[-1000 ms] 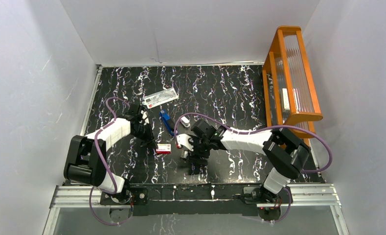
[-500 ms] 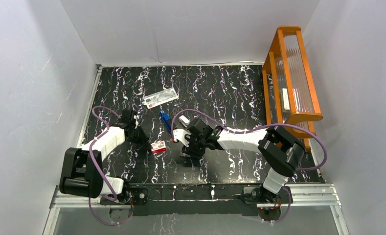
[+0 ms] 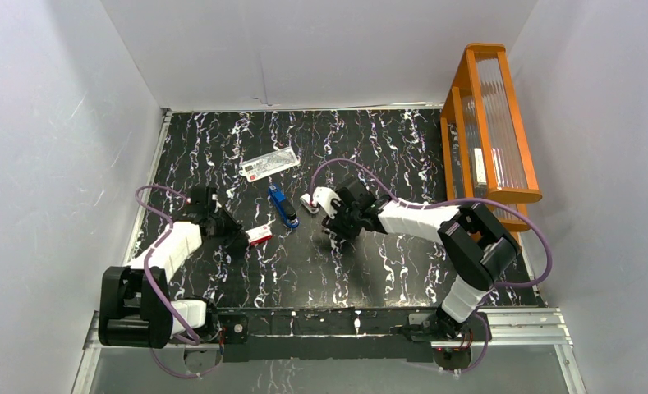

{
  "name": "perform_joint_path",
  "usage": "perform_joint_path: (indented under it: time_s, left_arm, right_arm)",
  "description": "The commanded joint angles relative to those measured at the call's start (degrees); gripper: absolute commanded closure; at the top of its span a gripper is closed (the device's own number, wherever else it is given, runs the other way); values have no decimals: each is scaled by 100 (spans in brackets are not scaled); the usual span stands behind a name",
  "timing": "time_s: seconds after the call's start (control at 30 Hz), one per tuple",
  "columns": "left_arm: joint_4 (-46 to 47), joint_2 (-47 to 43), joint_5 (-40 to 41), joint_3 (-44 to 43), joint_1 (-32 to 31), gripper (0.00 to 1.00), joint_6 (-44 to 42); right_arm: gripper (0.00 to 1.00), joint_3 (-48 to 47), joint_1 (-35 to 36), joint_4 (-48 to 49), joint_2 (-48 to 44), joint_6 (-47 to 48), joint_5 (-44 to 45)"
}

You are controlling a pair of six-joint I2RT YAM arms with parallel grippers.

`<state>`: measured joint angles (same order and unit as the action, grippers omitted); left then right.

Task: Load the staples into the stapler

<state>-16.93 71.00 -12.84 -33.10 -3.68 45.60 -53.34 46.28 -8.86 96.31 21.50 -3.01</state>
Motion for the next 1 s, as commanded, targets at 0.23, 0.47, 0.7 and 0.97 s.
perform_joint_path:
  time_s: [0.23,0.47,0.7,0.97]
  left_arm:
    - [-842,17,846,-480,161,57,-190]
    - [-1006,-34,-151,-1144,180,41,-884]
    - [-1214,247,-1013,-2614,-536,36,-2831]
    - [-1421,1477,-923,-4088,-1567,35,-6383]
  right_arm:
    - [14,99,-106,-166,-467,-132,40]
    - [14,-668,-107,-221,-800,-1202,43]
    - [23,-266,-87,809,-1159,-3198,15]
    - [23,320,-113,1157,-1717,-4465,720]
